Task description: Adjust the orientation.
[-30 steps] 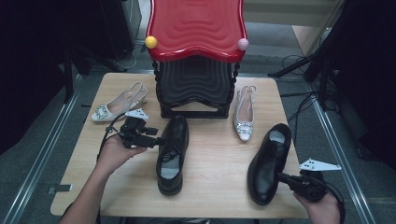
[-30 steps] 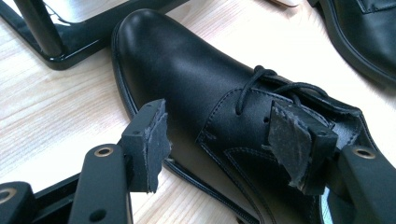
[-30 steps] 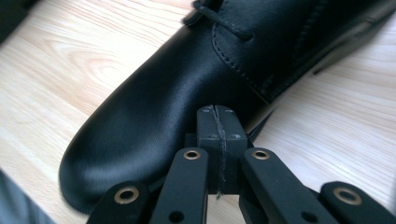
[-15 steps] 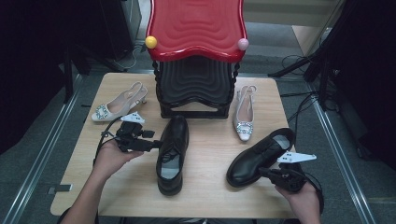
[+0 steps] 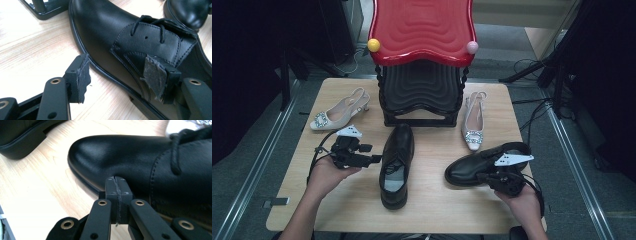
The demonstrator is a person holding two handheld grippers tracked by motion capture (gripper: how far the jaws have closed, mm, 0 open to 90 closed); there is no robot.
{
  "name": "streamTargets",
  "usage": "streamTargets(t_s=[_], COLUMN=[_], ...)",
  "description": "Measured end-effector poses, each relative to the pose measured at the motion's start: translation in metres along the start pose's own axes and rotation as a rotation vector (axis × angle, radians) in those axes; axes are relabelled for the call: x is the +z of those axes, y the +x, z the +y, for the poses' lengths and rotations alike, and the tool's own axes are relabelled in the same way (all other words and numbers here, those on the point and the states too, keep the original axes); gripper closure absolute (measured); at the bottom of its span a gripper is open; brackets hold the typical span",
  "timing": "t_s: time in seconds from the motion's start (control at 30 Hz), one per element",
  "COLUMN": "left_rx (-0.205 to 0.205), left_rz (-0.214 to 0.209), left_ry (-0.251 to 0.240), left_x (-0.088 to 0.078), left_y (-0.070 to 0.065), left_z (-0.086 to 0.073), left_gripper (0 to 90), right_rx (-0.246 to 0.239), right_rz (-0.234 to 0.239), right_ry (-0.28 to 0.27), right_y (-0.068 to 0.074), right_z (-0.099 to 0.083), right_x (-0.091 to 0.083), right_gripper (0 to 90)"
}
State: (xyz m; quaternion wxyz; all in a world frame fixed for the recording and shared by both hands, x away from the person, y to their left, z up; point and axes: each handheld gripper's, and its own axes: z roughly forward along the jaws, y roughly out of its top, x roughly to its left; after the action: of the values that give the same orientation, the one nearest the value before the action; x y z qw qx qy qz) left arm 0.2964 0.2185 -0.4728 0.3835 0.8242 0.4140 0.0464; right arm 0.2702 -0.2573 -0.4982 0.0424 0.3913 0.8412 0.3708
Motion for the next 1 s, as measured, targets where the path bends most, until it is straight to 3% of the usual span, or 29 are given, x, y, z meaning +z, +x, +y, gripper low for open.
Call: streamTargets(t_s=[0.17, 0.3, 0.57, 0.63, 0.7, 0.8, 1.0], left_rx=[-0.015, -0.027, -0.028, -0.028, -0.024, -0.020, -0.007], left_rz=[0.017, 0.026, 0.024, 0.025, 0.020, 0.016, 0.000], left_ry=[-0.002, -0.007, -0.004, -0.005, -0.005, -0.004, -0.003], left_x=[-0.004, -0.007, -0.008, -0.007, -0.007, -0.004, 0.001], left_y=[0.000, 0.000, -0.001, -0.001, 0.000, 0.001, 0.002], left_z=[-0.007, -0.011, -0.013, -0.012, -0.011, -0.009, -0.004], left_gripper=[38.0, 38.0, 37.9, 37.9, 37.9, 37.9, 37.9], right_rx=[-0.021, -0.017, -0.011, -0.001, -0.009, -0.016, 0.014], right_rz=[0.017, 0.057, 0.087, 0.074, 0.028, -0.016, -0.062], right_ry=[0.005, 0.001, -0.005, -0.016, -0.013, -0.051, -0.101], right_y=[-0.001, -0.002, -0.002, -0.003, -0.004, -0.005, -0.014], right_z=[0.009, 0.016, 0.021, 0.020, 0.021, 0.025, 0.033], right_x=[0.007, 0.014, 0.016, 0.011, 0.003, -0.010, -0.035], right_gripper=[90.0, 90.0, 90.0, 90.0, 90.0, 90.0, 90.0])
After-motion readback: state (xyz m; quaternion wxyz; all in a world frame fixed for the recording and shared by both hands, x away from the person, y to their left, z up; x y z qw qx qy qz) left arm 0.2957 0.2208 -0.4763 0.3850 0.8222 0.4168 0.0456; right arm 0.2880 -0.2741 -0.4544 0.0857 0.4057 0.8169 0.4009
